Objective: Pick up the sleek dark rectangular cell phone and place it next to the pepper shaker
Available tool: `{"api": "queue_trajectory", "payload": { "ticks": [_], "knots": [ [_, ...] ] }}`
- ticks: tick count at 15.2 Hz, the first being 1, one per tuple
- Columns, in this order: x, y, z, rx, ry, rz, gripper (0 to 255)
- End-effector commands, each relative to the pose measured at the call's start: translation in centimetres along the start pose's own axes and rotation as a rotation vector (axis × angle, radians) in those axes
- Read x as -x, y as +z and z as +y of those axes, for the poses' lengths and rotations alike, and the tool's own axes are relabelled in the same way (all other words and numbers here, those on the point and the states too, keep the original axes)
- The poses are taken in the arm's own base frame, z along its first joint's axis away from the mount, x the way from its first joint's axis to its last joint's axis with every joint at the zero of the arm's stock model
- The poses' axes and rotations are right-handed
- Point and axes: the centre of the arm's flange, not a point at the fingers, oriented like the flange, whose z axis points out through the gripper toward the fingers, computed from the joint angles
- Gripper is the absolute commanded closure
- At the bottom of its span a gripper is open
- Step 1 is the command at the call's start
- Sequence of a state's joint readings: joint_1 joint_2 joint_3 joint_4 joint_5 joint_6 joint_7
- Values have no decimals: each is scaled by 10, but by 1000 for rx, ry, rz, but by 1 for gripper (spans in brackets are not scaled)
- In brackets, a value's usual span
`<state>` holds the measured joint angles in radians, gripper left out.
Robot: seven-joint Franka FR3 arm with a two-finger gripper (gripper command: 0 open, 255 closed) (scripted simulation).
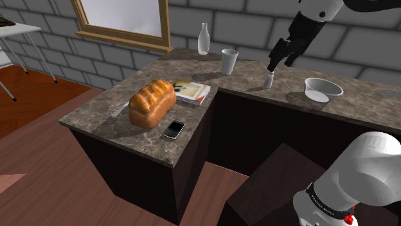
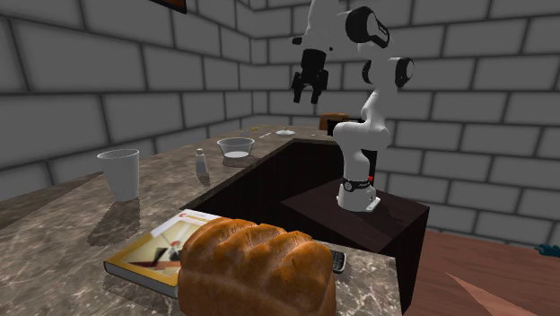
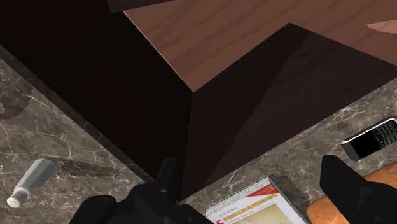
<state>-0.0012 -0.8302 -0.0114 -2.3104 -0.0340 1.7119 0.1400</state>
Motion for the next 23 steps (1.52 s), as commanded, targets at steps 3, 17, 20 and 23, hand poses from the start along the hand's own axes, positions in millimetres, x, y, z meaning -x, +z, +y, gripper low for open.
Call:
{"api": "queue_trajectory", "payload": {
  "ticks": [3,17,20,23],
  "knots": [
    [0,16,-23,10,43,-1,0],
    [-26,133,-174,83,344,-8,0],
    [-38,160,-204,99,409,-9,0],
    [-51,187,-233,115,473,-11,0]
  ]
}}
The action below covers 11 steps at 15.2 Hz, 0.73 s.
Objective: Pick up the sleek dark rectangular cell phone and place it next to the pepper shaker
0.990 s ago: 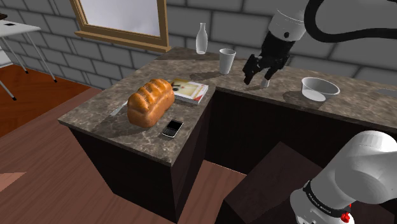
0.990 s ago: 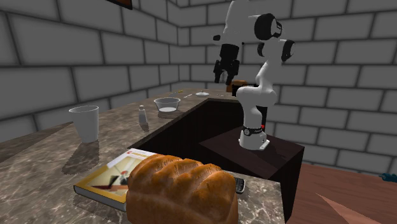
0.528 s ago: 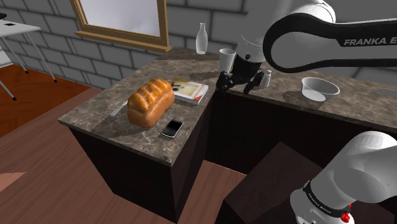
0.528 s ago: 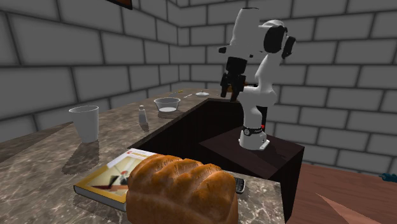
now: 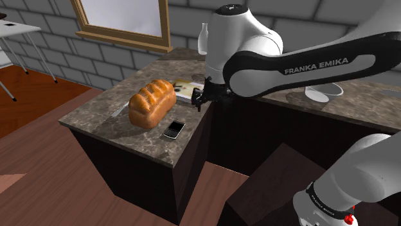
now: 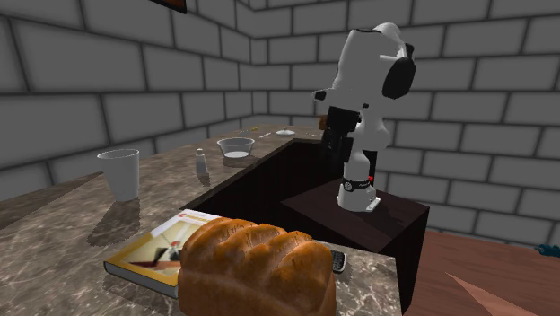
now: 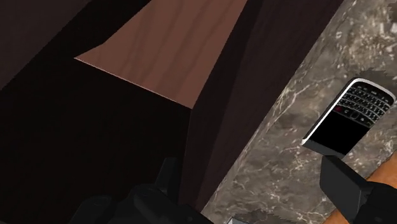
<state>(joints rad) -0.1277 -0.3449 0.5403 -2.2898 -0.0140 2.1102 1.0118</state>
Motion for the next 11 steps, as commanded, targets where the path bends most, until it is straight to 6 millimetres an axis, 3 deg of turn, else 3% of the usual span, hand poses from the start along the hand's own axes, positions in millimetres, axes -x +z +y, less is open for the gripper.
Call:
{"api": "queue_trajectory", "payload": {
  "ticks": [1,11],
  "knots": [
    [0,16,-23,9,48,-2,0],
    [-14,99,-133,61,263,-7,0]
  ]
}}
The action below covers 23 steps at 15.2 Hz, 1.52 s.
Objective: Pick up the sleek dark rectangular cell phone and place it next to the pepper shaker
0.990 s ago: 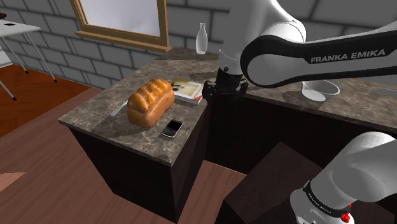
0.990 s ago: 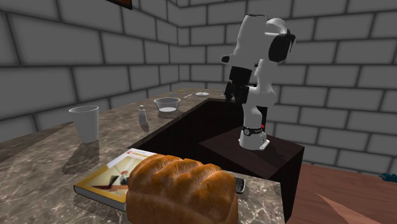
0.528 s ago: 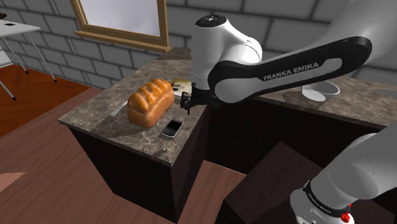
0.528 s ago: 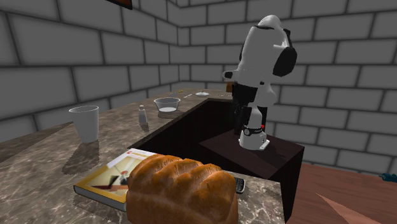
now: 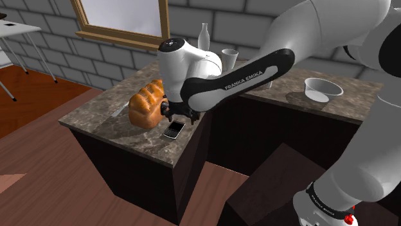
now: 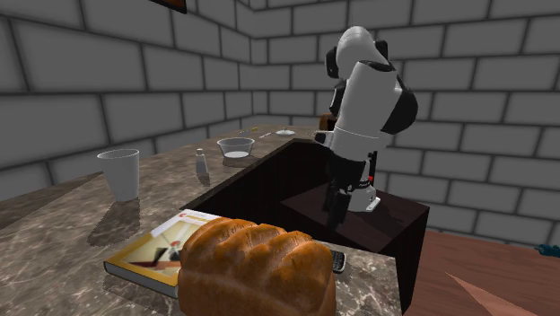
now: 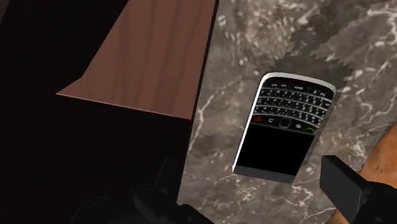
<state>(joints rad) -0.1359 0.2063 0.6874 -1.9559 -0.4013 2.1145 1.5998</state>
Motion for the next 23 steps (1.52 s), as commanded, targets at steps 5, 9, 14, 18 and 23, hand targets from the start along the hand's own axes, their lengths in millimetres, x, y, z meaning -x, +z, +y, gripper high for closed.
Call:
{"api": "queue_trajectory", "payload": {
  "ticks": [5,9,14,18,23],
  "knots": [
    [0,41,-41,19,82,0,0],
    [0,62,-41,19,82,0,0],
    [0,70,-40,19,82,0,0],
    [0,70,-40,19,82,0,0],
    [-1,70,-40,19,82,0,255]
  ]
}}
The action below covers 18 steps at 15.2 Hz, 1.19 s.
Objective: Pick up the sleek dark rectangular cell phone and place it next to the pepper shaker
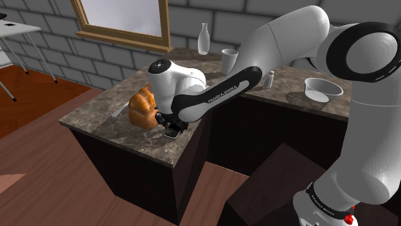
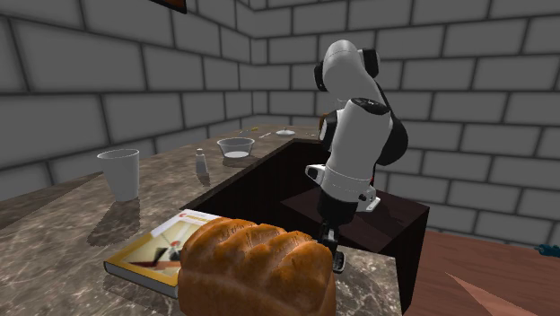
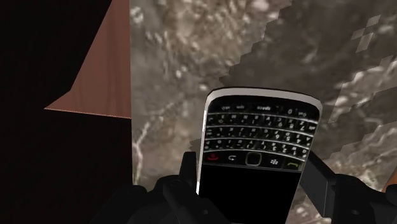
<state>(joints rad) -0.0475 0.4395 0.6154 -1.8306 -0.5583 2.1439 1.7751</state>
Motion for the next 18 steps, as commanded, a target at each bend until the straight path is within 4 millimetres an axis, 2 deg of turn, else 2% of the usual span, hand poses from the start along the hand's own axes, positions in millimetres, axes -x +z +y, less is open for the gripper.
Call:
{"api": "queue_trajectory", "payload": {
  "ticks": [1,5,18],
  "knots": [
    [0,1,0,3,0,0,255],
    [0,1,0,3,0,0,255],
    [-15,-66,0,3,0,0,255]
  ]
}}
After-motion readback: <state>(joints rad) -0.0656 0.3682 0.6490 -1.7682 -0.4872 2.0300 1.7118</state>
